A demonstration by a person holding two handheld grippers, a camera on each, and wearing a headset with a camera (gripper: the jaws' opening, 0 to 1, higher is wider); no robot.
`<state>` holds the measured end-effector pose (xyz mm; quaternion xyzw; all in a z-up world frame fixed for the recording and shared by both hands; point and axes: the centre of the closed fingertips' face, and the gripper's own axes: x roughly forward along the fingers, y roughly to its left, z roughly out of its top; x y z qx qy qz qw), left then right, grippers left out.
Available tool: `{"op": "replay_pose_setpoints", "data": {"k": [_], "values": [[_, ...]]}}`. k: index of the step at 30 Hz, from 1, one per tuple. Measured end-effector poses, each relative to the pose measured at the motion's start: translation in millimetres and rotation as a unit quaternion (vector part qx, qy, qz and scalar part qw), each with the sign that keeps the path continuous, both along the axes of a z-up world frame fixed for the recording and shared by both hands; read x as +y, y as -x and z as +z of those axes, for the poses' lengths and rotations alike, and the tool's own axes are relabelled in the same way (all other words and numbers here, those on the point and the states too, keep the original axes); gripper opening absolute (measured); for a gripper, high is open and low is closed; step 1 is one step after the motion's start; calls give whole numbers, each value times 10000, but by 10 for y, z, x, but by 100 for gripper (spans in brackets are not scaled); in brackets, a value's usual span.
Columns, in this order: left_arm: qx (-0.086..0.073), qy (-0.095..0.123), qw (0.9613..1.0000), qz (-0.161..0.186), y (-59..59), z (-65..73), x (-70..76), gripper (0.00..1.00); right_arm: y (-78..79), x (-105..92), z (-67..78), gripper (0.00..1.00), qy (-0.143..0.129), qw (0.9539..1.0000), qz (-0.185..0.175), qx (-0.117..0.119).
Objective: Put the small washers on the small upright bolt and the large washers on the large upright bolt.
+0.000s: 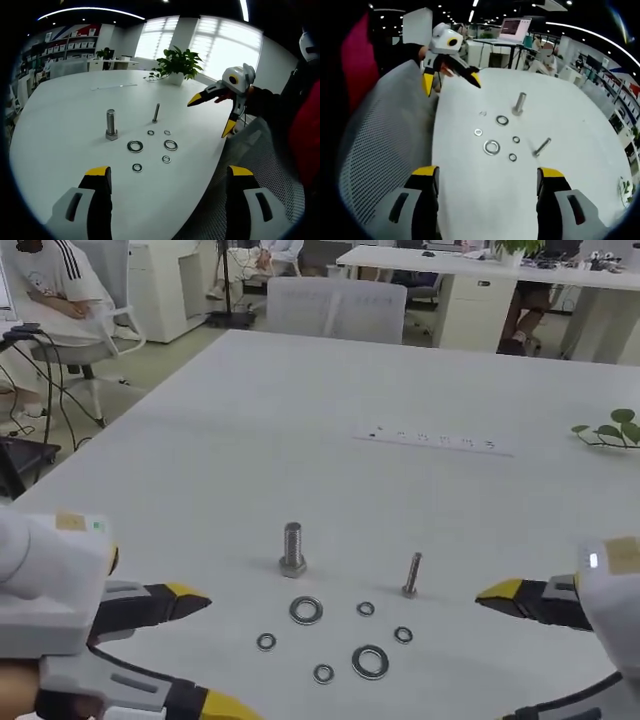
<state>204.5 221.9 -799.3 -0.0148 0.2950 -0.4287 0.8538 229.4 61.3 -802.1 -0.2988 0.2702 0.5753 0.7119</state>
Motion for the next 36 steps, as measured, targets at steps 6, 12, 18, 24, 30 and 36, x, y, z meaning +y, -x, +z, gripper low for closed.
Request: {"op": "replay_pose_setpoints", "data": {"k": [6,12,18,24,30,36], "values": [[-16,7,10000,-17,6,11,-13,95,1,61,5,79,254,9993,283,-16],[-21,2,10000,-33,7,13,-15,95,-27,119,2,76,556,9968,564,-54],[-12,14,10000,-56,18,12,-36,95,-67,168,-34,75,842,9933,795,-33],[-7,-3,10000,-68,19,6,-42,95,-141,244,-45,74,1093,9887,1020,-52],[-1,-3,10000,-61,19,4,-41,94,-176,322,-56,74,1240,9849,1206,-44],[4,-8,10000,-64,20,3,-44,94,-212,377,-91,73,1439,9796,1402,-40]]}}
